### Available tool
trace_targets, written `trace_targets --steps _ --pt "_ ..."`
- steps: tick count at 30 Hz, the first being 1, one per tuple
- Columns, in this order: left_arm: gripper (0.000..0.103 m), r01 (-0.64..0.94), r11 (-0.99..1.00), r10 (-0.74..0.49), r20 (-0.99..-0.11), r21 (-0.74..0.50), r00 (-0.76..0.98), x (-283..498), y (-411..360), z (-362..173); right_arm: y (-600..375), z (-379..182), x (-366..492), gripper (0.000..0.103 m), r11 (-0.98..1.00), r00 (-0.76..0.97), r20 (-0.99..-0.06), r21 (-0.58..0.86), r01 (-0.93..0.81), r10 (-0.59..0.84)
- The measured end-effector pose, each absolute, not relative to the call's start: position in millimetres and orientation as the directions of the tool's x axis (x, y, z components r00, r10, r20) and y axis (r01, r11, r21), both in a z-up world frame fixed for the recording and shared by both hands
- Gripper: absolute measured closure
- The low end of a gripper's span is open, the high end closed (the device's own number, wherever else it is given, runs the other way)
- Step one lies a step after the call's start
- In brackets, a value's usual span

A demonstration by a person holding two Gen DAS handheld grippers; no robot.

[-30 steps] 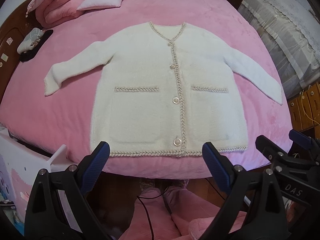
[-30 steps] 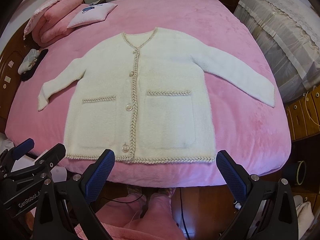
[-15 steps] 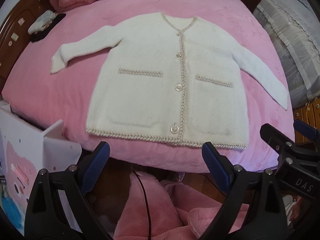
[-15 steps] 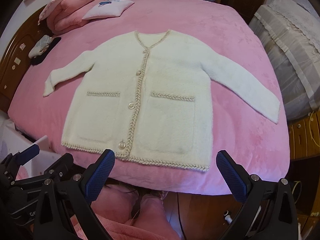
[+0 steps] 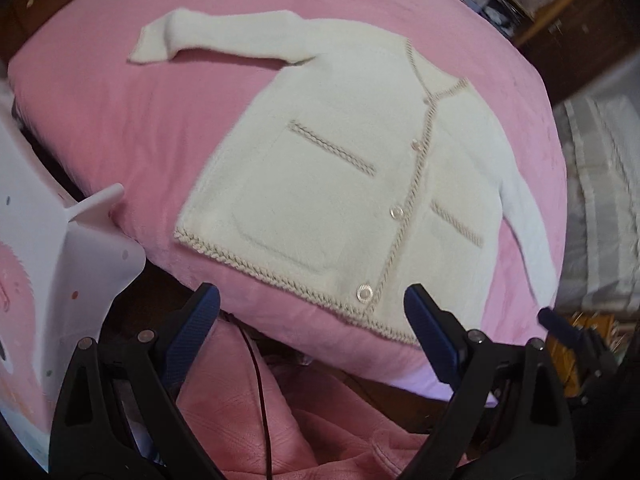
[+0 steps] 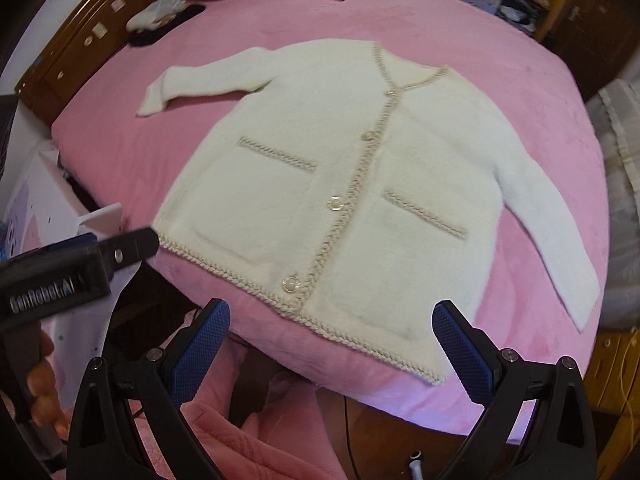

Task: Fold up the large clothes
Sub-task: 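Reach the left tool to the cardigan sleeve cuff and grasp it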

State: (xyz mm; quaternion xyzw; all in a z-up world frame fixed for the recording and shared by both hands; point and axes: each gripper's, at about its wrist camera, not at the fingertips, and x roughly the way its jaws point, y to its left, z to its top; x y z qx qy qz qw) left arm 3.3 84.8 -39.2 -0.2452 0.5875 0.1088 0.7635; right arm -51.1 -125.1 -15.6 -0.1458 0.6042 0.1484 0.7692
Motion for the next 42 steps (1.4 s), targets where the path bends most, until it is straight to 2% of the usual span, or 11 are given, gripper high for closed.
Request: trace_targets --steps 9,14,18,21,25,33,35,37,38,39,42 --pt "0.011 -0.642 0.692 -0.28 -0.942 -0.33 0.182 73 256 -99 -11 -61 36 0.0 0.925 0.134 -0.991 -0.024 -0.378 0.029" --pt "0.011 -0.793 0.469 -0.33 -0.91 -0.389 0.251 110 372 -141 72 -103 89 0.0 0.922 0.094 -0.995 -0.073 -0.381 -0.04" --pt "0.011 -0.852 0.256 -0.283 -0.878 -0.457 0.386 136 472 -185 137 -135 132 0.0 0.92 0.122 -0.991 -0.102 -0.379 -0.06" --pt "0.012 -0.863 0.195 -0.257 -0.873 -0.467 0.414 150 518 -219 182 -158 160 0.0 0.908 0.155 -0.985 -0.128 -0.399 -0.071" --pt "0.015 -0.845 0.181 -0.228 -0.857 -0.504 0.463 165 561 -253 238 -191 182 0.0 0.875 0.124 -0.992 -0.084 -0.477 -0.027" --pt "0.02 -0.833 0.157 -0.071 -0.847 -0.53 0.526 188 613 -302 306 -234 193 0.0 0.845 0.137 -0.99 -0.055 -0.532 0.022" --pt "0.036 -0.831 0.176 -0.02 -0.846 -0.528 0.533 193 616 -305 317 -243 199 0.0 0.856 0.133 -0.991 -0.042 -0.516 0.032" --pt "0.077 -0.84 0.199 0.054 -0.85 -0.505 0.523 197 622 -306 326 -250 204 0.0 0.873 0.136 -0.99 -0.028 -0.486 0.044" --pt "0.09 -0.84 0.199 0.081 -0.845 -0.505 0.528 197 624 -308 325 -254 206 0.0 0.882 0.137 -0.989 -0.018 -0.471 0.053" --pt "0.096 -0.829 0.189 0.089 -0.831 -0.527 0.549 197 625 -309 326 -257 209 0.0 0.893 0.135 -0.989 -0.001 -0.45 0.067" --pt "0.097 -0.805 0.134 0.134 -0.794 -0.578 0.593 191 632 -299 311 -262 215 0.0 0.923 0.102 -0.988 0.071 -0.379 0.118"
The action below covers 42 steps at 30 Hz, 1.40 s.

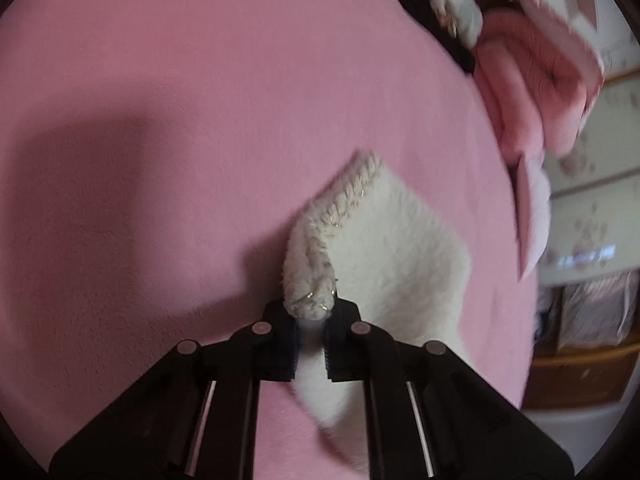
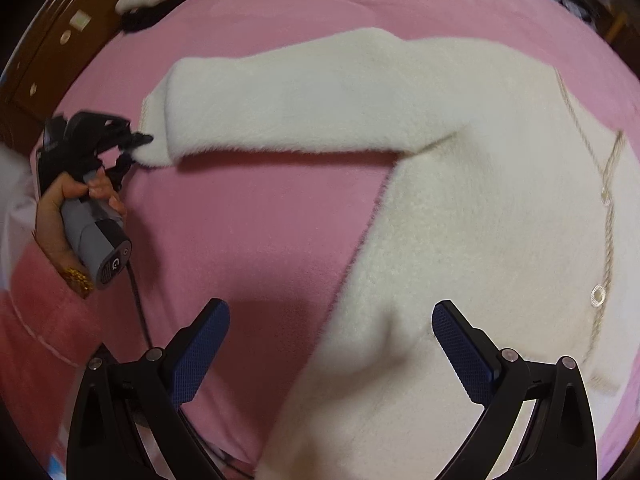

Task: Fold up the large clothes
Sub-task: 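Reach the left tool to the cardigan sleeve cuff and grasp it, then carry the sleeve cuff with the left tool across the cardigan front and release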

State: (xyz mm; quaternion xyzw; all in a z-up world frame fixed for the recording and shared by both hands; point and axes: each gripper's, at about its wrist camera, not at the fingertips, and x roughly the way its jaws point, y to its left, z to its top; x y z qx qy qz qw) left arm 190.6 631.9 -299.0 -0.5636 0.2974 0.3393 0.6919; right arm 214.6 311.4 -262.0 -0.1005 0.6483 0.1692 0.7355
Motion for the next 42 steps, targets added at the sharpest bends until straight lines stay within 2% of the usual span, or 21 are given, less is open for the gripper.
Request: trace_targets --steps 4,8,13,17,22,26,31,35,39,41,42 --pt "0.098 -0.78 0.157 0.201 -0.754 -0.606 0.626 184 637 -261 292 -276 225 0.0 0.947 0.067 -0.982 0.148 -0.285 0.174" --pt "0.098 -0.712 0.241 0.221 -0.677 -0.66 0.702 187 629 -205 279 -280 233 0.0 0.932 0.065 -0.976 0.179 -0.315 0.209" --pt "0.098 -0.623 0.46 0.246 -0.583 -0.633 0.775 221 556 -118 255 -285 255 0.0 0.92 0.064 -0.954 0.263 -0.291 0.293" --pt "0.098 -0.514 0.604 0.19 -0.517 -0.609 0.835 264 478 -55 214 -278 270 0.0 0.926 0.122 -0.94 0.281 -0.252 0.319" --pt "0.098 -0.392 0.787 0.132 -0.49 -0.477 0.862 318 342 -1 161 -270 278 0.0 0.951 0.217 -0.931 0.261 -0.168 0.294" --pt "0.098 -0.293 0.871 0.039 -0.539 -0.395 0.841 377 245 -6 117 -271 271 0.0 0.966 0.283 -0.924 0.248 -0.067 0.257" --pt "0.098 -0.219 0.92 -0.048 -0.649 -0.324 0.76 418 143 -67 49 -286 268 0.0 0.968 0.318 -0.92 0.25 0.021 0.23" --pt "0.097 -0.19 0.967 -0.002 -0.751 -0.169 0.66 434 70 -133 12 -292 271 0.0 0.973 0.341 -0.926 0.208 0.102 0.163" --pt "0.096 -0.125 0.989 -0.003 -0.846 -0.082 0.533 437 23 -185 -17 -301 275 0.0 0.967 0.353 -0.931 0.167 0.192 0.091" --pt "0.086 -0.104 0.991 -0.03 -0.893 -0.085 0.449 434 23 -208 -38 -302 281 0.0 0.962 0.355 -0.93 0.176 0.21 0.092" --pt "0.07 -0.087 0.987 -0.088 -0.902 -0.137 0.423 435 24 -213 -45 -301 289 0.0 0.959 0.346 -0.933 0.184 0.215 0.101"
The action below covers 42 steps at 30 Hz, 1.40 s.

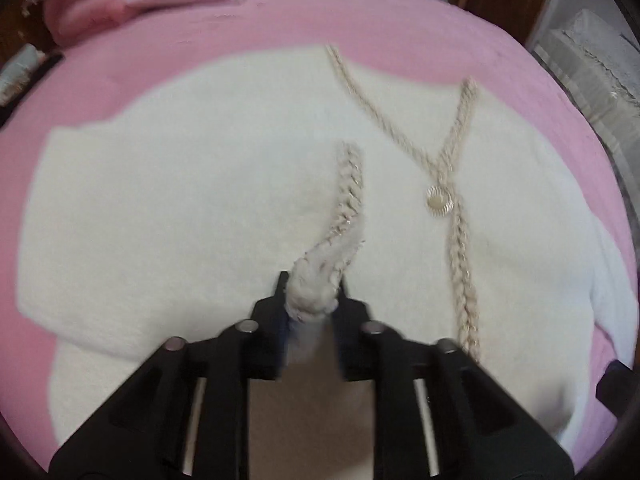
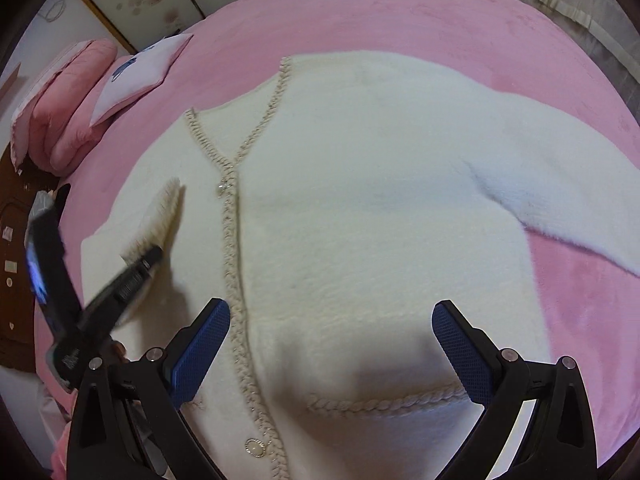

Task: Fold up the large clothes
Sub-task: 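Carry the sleeve cuff with the left tool across the cardigan front and release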

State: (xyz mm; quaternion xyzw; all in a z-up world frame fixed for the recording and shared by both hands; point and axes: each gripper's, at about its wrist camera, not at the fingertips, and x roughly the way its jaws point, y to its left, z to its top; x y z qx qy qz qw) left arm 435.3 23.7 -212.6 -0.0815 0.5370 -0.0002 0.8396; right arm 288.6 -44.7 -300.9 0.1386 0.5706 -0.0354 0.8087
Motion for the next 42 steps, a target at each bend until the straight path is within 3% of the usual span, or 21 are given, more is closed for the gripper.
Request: trace_targets --steps 1,3,4,14,17,21,27,29,30,31,39,42 --pt "0.053 -0.078 0.979 -0.138 -0.899 -0.186 0.415 436 26 -212 -46 -307 288 0.0 0.955 0.333 -0.935 0.199 0.22 0.118" --pt "0.037 -0.07 0.962 -0.216 -0.895 -0.263 0.39 449 36 -203 -59 -305 296 0.0 0.939 0.299 -0.939 0.247 0.24 0.171" --pt "0.034 -0.071 0.96 -0.222 -0.893 -0.27 0.39 459 43 -195 -59 -313 297 0.0 0.922 0.284 -0.933 0.293 0.252 0.219" --pt "0.03 -0.24 0.951 -0.076 -0.899 -0.195 0.431 427 152 -142 13 -347 328 0.0 0.797 0.235 -0.839 0.541 0.267 0.491" --pt "0.03 -0.277 0.952 -0.011 -0.919 -0.131 0.394 405 188 -144 48 -343 340 0.011 0.77 0.208 -0.815 0.58 0.267 0.542" --pt "0.03 -0.326 0.936 -0.011 -0.936 -0.133 0.352 386 226 -159 98 -367 356 0.022 0.762 0.166 -0.819 0.572 0.302 0.549" --pt "0.03 -0.336 0.938 -0.007 -0.972 -0.088 0.234 366 270 -201 155 -398 384 0.039 0.858 0.141 -0.894 0.448 0.251 0.425" --pt "0.03 -0.326 0.94 -0.026 -0.975 -0.1 0.222 366 273 -217 166 -402 393 0.057 0.873 0.162 -0.908 0.417 0.251 0.387" --pt "0.03 -0.317 0.941 -0.045 -0.973 -0.117 0.226 368 276 -226 169 -403 396 0.078 0.874 0.176 -0.908 0.415 0.252 0.381" --pt "0.03 -0.314 0.941 -0.051 -0.972 -0.124 0.23 371 278 -232 172 -403 399 0.086 0.873 0.18 -0.907 0.416 0.254 0.38" --pt "0.031 -0.297 0.942 -0.058 -0.95 -0.154 0.307 399 288 -259 193 -370 408 0.089 0.902 0.312 -0.885 0.405 0.151 0.345" --pt "0.038 -0.28 0.947 -0.061 -0.945 -0.157 0.322 408 292 -257 205 -347 410 0.089 0.946 0.405 -0.877 0.314 0.077 0.258"
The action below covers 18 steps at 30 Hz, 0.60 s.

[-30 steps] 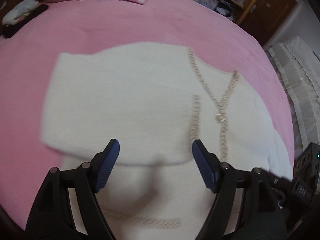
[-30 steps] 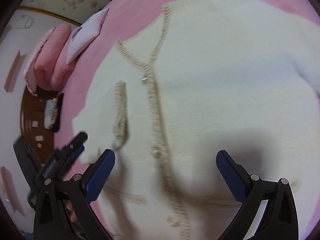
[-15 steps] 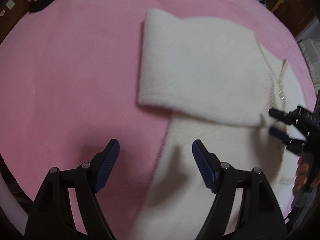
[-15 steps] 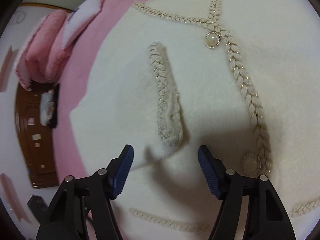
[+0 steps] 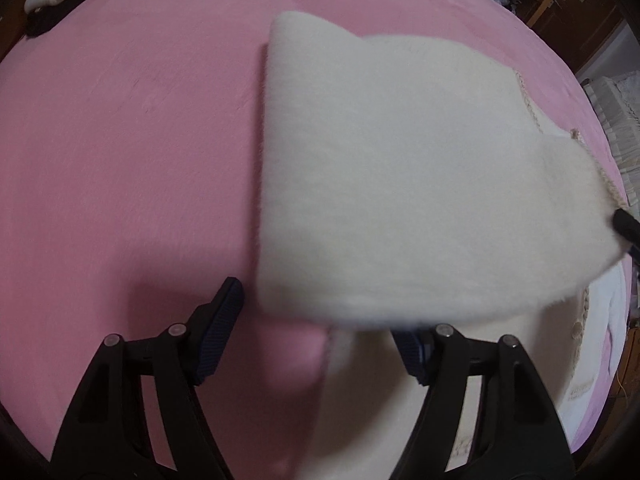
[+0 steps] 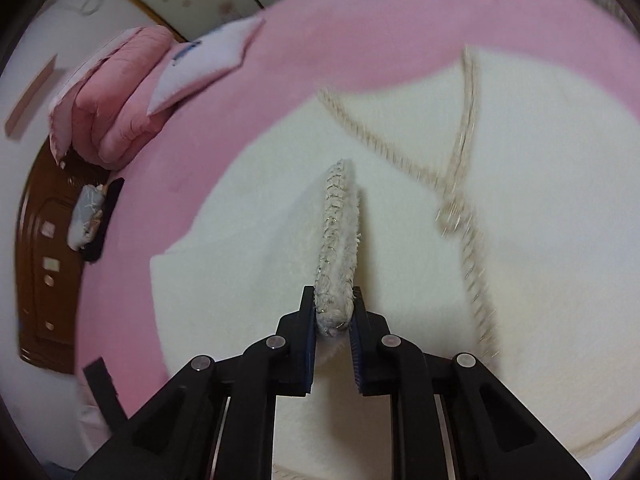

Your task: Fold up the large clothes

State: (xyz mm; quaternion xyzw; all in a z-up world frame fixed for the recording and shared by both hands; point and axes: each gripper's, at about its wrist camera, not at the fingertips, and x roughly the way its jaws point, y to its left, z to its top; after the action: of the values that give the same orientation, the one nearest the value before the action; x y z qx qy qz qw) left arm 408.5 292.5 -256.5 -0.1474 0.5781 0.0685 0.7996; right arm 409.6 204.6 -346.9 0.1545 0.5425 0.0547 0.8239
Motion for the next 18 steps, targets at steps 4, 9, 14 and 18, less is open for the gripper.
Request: trace_targets --steps 4,9,14,18 --pt "0.053 -0.251 0.953 -0.081 -0.943 -0.168 0.323 413 297 -258 190 -326 403 0.089 0.965 0.48 -0.86 0.245 0.092 0.172" --pt "0.075 -0.199 0.961 -0.117 -0.937 -0.19 0.331 407 303 -259 137 -309 386 0.089 0.955 0.528 -0.848 0.193 0.225 0.047" --pt "0.093 -0.167 0.973 -0.1 -0.938 -0.162 0.332 406 298 -263 79 -317 384 0.089 0.935 0.488 -0.873 0.177 0.306 0.006" --pt "0.096 -0.229 0.954 -0.114 -0.939 -0.196 0.326 413 306 -274 57 -346 389 0.089 0.946 0.452 -0.892 0.122 0.301 -0.029"
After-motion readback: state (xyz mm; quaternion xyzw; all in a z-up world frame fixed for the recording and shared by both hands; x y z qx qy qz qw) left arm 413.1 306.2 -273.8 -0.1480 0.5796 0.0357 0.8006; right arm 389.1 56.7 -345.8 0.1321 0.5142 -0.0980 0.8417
